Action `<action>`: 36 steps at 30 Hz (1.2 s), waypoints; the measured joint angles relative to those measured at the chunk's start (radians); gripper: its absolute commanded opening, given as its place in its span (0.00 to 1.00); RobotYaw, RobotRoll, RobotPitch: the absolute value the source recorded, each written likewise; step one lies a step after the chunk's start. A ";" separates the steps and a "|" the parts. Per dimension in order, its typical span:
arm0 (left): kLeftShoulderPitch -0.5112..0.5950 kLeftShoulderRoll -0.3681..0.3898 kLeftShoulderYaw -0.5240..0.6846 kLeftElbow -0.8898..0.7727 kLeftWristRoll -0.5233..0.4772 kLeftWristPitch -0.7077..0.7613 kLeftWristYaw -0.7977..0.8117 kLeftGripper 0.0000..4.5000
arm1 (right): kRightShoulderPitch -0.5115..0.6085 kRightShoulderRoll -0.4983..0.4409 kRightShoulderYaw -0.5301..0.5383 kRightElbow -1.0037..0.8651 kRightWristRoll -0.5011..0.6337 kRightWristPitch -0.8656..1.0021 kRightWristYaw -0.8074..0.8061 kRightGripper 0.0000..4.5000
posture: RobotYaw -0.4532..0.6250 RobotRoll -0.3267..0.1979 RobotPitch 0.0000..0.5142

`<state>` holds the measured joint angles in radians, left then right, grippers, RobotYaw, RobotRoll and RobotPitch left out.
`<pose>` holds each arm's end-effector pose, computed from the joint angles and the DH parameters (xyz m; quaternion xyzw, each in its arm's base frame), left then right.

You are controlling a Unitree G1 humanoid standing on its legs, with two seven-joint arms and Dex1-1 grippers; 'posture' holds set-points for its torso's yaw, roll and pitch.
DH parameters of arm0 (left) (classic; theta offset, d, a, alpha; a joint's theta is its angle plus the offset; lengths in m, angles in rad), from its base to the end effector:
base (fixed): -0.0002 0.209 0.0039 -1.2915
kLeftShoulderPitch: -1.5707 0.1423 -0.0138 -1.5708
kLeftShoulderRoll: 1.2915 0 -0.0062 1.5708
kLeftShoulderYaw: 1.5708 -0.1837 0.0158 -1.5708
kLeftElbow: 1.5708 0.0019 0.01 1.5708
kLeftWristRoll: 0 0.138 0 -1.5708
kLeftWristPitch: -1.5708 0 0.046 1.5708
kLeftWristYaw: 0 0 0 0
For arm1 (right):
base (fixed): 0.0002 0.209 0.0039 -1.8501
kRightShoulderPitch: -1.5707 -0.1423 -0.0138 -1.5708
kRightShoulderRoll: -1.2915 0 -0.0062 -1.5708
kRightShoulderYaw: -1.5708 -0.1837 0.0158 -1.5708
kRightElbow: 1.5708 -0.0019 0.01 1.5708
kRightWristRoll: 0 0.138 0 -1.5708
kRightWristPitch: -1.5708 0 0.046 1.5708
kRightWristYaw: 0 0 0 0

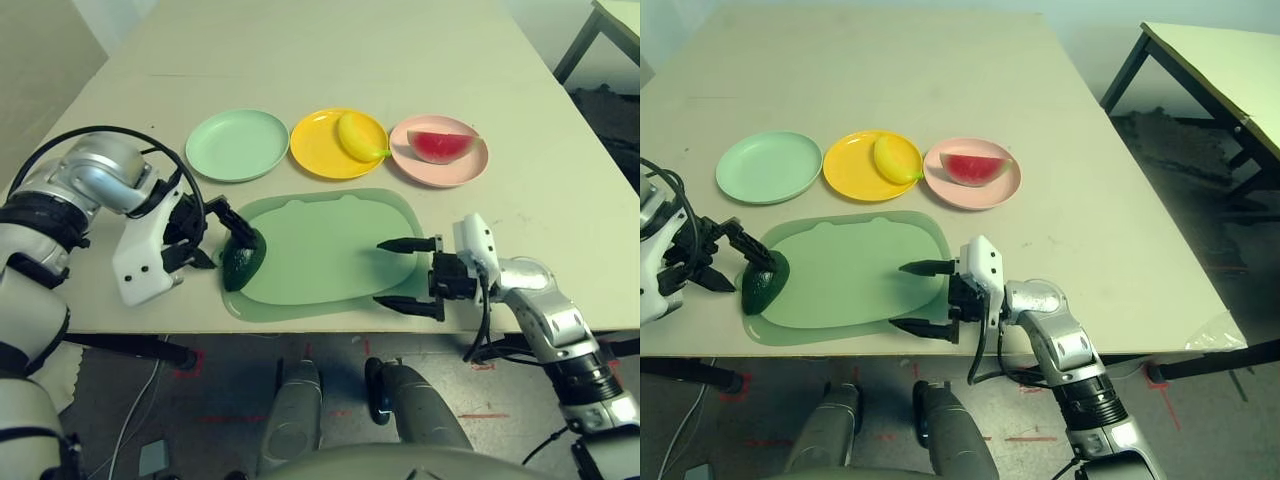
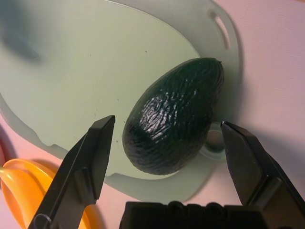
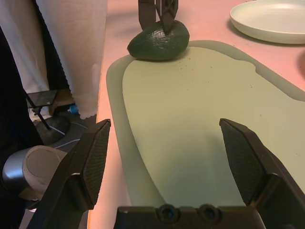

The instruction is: Place the fruits into color-matched plates.

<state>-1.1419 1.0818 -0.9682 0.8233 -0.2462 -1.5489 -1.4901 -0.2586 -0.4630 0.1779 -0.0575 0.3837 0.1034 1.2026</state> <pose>0.2828 0.2609 0.2515 0.7002 -0.1036 -0.6730 0.2144 0.2464 -0.1825 0.1091 -0.0809 -0.0212 0.6587 0.7477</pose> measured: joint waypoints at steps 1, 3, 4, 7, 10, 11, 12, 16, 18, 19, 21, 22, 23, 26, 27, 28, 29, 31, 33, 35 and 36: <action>-0.001 0.000 -0.004 -0.003 0.000 0.003 0.004 1.00 | -0.002 0.000 0.000 0.000 0.000 0.001 -0.002 0.99 | 0.44 0.62 0.38; -0.005 0.000 -0.015 -0.011 0.001 0.006 0.011 1.00 | -0.007 0.001 0.000 0.000 0.000 0.006 -0.006 0.99 | 0.44 0.62 0.38; -0.008 0.000 -0.020 -0.017 0.001 0.007 0.014 1.00 | -0.008 0.001 0.000 0.000 0.000 0.009 -0.007 0.99 | 0.44 0.62 0.38; -0.012 0.000 -0.031 -0.029 0.001 0.013 0.017 1.00 | -0.009 0.001 0.000 0.000 0.000 0.011 -0.007 0.99 | 0.44 0.62 0.38; -0.012 -0.007 -0.033 -0.034 0.001 0.021 0.020 1.00 | -0.014 0.001 0.000 0.000 0.001 0.019 -0.012 0.99 | 0.43 0.62 0.39; -0.013 -0.011 -0.033 -0.034 0.001 0.024 0.020 1.00 | -0.016 0.001 0.000 0.000 0.001 0.021 -0.015 0.99 | 0.43 0.62 0.39; -0.013 -0.016 -0.033 -0.035 0.001 0.028 0.020 1.00 | -0.016 0.001 0.000 -0.001 0.002 0.025 -0.016 0.99 | 0.43 0.62 0.39; -0.013 -0.028 -0.036 -0.040 0.000 0.036 0.020 1.00 | -0.019 0.002 0.000 -0.012 0.005 0.041 -0.020 0.99 | 0.43 0.62 0.39; -0.014 -0.028 -0.042 -0.041 0.000 0.039 0.017 1.00 | -0.026 0.003 0.000 -0.014 0.006 0.050 -0.024 0.99 | 0.43 0.62 0.39; -0.014 -0.028 -0.047 -0.042 -0.001 0.040 0.014 1.00 | -0.031 0.005 0.000 -0.015 0.007 0.053 -0.026 0.99 | 0.43 0.62 0.39; -0.014 -0.029 -0.056 -0.044 -0.001 0.043 0.012 1.00 | -0.037 0.009 0.000 -0.020 0.011 0.056 -0.033 0.99 | 0.42 0.62 0.39; -0.014 -0.030 -0.058 -0.045 -0.002 0.045 0.010 1.00 | -0.037 0.010 0.000 -0.023 0.012 0.058 -0.034 0.99 | 0.42 0.62 0.39; -0.014 -0.030 -0.059 -0.047 -0.004 0.049 0.007 1.00 | -0.038 0.010 0.000 -0.025 0.012 0.061 -0.036 0.99 | 0.42 0.62 0.39; -0.014 -0.030 -0.065 -0.059 -0.018 0.069 -0.015 1.00 | -0.038 0.010 0.000 -0.035 0.012 0.063 -0.040 0.99 | 0.42 0.62 0.40; -0.014 -0.030 -0.065 -0.062 -0.026 0.079 -0.024 1.00 | -0.038 0.010 0.000 -0.038 0.012 0.063 -0.040 0.99 | 0.42 0.62 0.40; -0.014 -0.030 -0.065 -0.065 -0.033 0.095 -0.039 1.00 | -0.038 0.010 0.000 -0.040 0.012 0.063 -0.040 0.99 | 0.42 0.62 0.39; -0.014 -0.030 -0.064 -0.068 -0.042 0.115 -0.057 1.00 | -0.038 0.010 0.000 -0.042 0.012 0.063 -0.038 0.99 | 0.42 0.62 0.39; -0.010 -0.028 -0.060 -0.081 -0.069 0.169 -0.092 1.00 | -0.038 0.008 0.002 -0.043 0.011 0.062 -0.035 0.99 | 0.43 0.62 0.40; -0.002 -0.016 -0.056 -0.104 -0.096 0.247 -0.111 1.00 | -0.038 0.008 0.003 -0.043 0.010 0.061 -0.032 0.99 | 0.43 0.62 0.40; 0.010 0.001 -0.051 -0.127 -0.112 0.308 -0.113 1.00 | -0.038 0.007 0.003 -0.043 0.010 0.061 -0.030 0.99 | 0.43 0.62 0.39; 0.013 0.005 -0.051 -0.134 -0.113 0.327 -0.113 1.00 | -0.038 0.007 0.003 -0.043 0.009 0.060 -0.029 0.99 | 0.43 0.62 0.39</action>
<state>-1.1288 1.0871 -1.0192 0.6892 -0.3594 -1.2216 -1.6035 -0.2966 -0.4560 0.1809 -0.1008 0.3929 0.1638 1.1732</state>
